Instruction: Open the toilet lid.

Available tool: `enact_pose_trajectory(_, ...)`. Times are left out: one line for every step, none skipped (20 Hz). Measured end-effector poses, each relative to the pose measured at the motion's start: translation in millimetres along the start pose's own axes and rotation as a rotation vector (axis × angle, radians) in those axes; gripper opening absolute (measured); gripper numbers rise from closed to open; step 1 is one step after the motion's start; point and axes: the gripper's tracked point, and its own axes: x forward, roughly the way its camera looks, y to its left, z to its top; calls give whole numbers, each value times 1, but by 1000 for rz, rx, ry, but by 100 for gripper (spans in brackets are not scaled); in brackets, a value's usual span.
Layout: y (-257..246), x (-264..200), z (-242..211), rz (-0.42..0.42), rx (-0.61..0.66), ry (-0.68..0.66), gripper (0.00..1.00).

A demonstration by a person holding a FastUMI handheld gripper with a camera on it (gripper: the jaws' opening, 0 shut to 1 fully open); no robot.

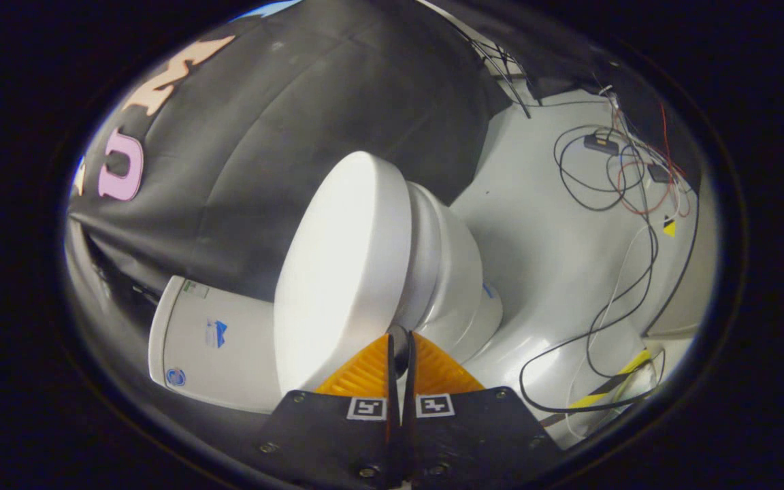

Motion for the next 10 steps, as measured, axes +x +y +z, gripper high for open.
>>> enact_pose_trajectory(5,-3,2,13,-6,-4,1)
enact_pose_trajectory(11,-7,3,30,-6,-9,2)
enact_pose_trajectory(19,-11,6,51,-5,-17,2)
enact_pose_trajectory(27,-13,9,73,-5,-26,1)
enact_pose_trajectory(36,-18,10,98,-12,-33,1)
enact_pose_trajectory(45,-22,11,124,-16,-41,1)
enact_pose_trajectory(55,-25,13,152,-22,-50,1)
enact_pose_trajectory(67,-26,13,179,-29,-53,1)
enact_pose_trajectory(76,-28,11,198,-41,-52,1)
enact_pose_trajectory(83,-29,10,210,-56,-51,1)
